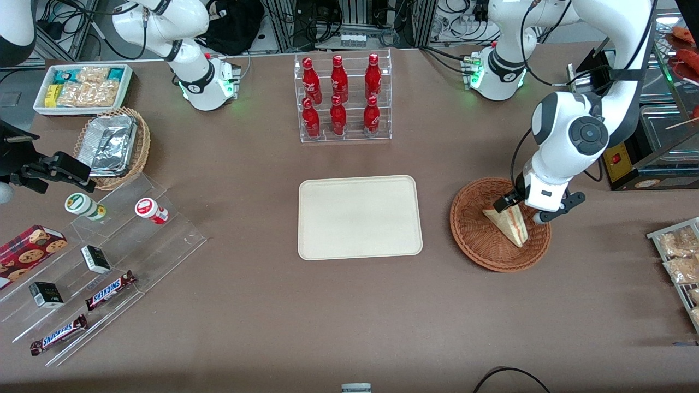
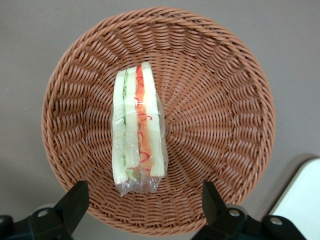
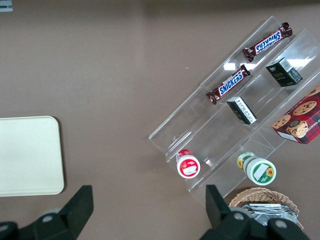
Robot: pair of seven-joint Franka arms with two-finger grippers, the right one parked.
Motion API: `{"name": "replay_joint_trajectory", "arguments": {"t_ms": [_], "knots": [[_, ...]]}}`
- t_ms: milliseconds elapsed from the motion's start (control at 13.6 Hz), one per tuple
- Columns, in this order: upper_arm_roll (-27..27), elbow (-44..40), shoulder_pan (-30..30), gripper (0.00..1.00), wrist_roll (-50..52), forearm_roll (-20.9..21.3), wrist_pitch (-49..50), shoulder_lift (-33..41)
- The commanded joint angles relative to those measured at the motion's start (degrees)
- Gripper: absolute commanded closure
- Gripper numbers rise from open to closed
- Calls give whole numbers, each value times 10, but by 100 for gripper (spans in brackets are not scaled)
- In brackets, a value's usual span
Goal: Place sandwich from basket to tray
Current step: 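Close the left gripper on the wrapped sandwich's edge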
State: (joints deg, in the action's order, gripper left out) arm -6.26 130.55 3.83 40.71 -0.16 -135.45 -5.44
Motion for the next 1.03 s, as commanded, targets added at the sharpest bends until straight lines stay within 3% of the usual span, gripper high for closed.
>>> {"name": "replay_joint_trajectory", "arguments": {"t_ms": [0,590,664,959], "knots": [[2,5,0,0,53,0,-18,-15],[5,4,-4,0,125,0,-49,-58],[5,4,-4,4,131,0,-49,-58],[5,7,-4,74,155,0,-47,-57]]}}
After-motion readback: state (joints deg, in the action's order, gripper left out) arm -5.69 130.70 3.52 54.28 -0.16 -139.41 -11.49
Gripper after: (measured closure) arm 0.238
